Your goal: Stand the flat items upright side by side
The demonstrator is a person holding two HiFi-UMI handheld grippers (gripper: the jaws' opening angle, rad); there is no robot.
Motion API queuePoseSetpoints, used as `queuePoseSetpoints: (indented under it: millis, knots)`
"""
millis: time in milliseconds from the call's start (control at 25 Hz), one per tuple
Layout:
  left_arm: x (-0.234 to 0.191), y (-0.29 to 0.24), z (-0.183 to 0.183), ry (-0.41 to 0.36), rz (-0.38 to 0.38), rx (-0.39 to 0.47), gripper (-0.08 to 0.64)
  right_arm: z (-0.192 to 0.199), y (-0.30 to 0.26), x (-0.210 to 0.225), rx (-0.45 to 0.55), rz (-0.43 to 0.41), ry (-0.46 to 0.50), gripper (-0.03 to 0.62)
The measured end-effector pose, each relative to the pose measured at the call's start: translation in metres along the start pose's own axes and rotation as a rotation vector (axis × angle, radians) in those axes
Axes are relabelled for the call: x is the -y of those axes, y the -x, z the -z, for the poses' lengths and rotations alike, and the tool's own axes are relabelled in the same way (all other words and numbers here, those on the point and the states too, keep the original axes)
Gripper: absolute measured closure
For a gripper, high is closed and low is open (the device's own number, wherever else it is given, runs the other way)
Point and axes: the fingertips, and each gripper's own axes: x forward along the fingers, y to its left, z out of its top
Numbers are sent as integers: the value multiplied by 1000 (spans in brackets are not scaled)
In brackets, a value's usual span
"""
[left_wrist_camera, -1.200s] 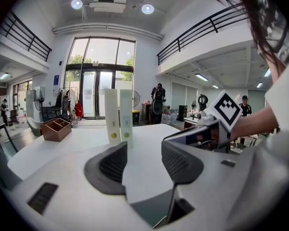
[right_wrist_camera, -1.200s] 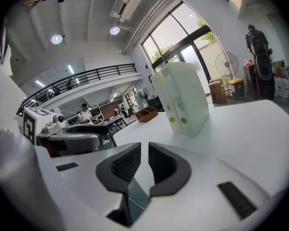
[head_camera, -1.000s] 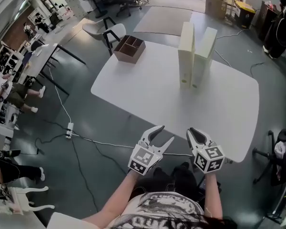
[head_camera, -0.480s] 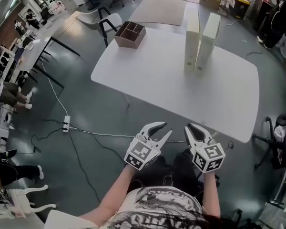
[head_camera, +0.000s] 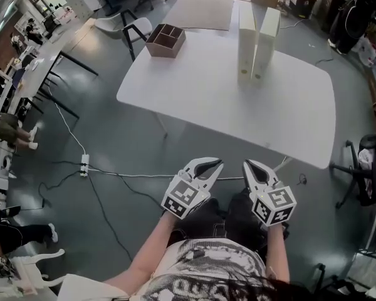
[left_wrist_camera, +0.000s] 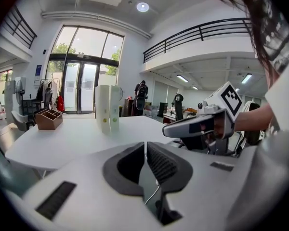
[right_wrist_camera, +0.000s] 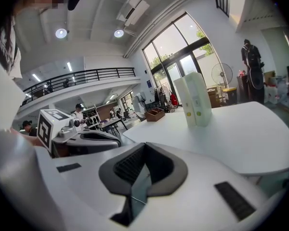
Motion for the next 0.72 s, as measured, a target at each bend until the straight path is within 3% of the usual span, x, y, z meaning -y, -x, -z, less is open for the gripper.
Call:
queuePoseSetpoints:
  millis: [720]
  knots:
    - [44,-2,-7,-69,102,-7,547,-5,22,-4,62,13,63,597]
